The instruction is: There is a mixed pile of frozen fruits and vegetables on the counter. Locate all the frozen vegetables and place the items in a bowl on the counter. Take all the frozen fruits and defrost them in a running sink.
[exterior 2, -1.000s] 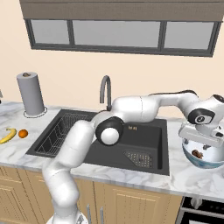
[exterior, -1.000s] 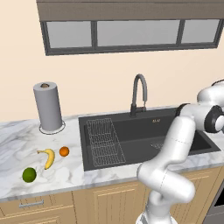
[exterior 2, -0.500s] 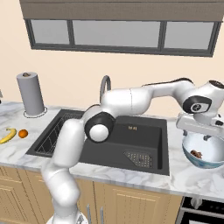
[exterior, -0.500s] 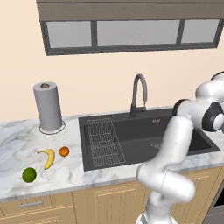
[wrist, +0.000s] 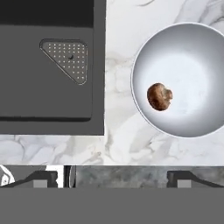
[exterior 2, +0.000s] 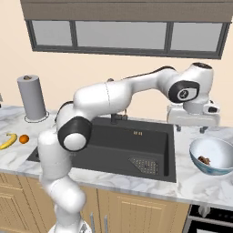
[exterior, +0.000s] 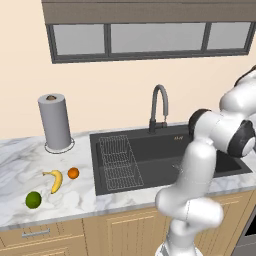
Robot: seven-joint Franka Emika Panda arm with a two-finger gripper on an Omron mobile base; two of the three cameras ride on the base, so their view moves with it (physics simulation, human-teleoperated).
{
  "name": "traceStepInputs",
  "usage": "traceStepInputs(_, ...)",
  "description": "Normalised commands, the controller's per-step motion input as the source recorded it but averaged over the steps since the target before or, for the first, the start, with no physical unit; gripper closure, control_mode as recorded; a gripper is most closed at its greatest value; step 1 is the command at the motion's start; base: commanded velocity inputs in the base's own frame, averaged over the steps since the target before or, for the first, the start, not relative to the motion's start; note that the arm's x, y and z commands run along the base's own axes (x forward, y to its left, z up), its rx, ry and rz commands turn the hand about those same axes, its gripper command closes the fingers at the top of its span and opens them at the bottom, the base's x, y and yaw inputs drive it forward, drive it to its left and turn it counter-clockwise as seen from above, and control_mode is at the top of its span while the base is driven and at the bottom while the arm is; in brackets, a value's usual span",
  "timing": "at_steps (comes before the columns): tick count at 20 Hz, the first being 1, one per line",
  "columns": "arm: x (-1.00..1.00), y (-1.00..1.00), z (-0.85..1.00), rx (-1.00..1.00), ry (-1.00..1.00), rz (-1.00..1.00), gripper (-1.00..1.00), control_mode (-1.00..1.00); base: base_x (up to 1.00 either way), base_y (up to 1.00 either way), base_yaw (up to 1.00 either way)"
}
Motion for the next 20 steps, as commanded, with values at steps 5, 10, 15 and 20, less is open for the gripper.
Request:
traceStepInputs(5, -0.39, 0.67, -0.04, -0.44, 0.0, 0.14, -1.0, -1.0, 0.0, 0.0, 0.0)
traceStepInputs(10, -0.46, 0.91, 0.36, -0.2, -0.05, 0.15, -1.0, -1.0, 0.0, 0.0, 0.0)
traceStepInputs(15, -0.28, 0.96, 0.39, -0.08, -0.09, 0.14, -1.0, -1.0, 0.0, 0.0, 0.0)
traceStepInputs(20, -0.09, 0.53, -0.12, 0.22, -0.08, -0.09, -1.0, -1.0, 0.0, 0.0, 0.0)
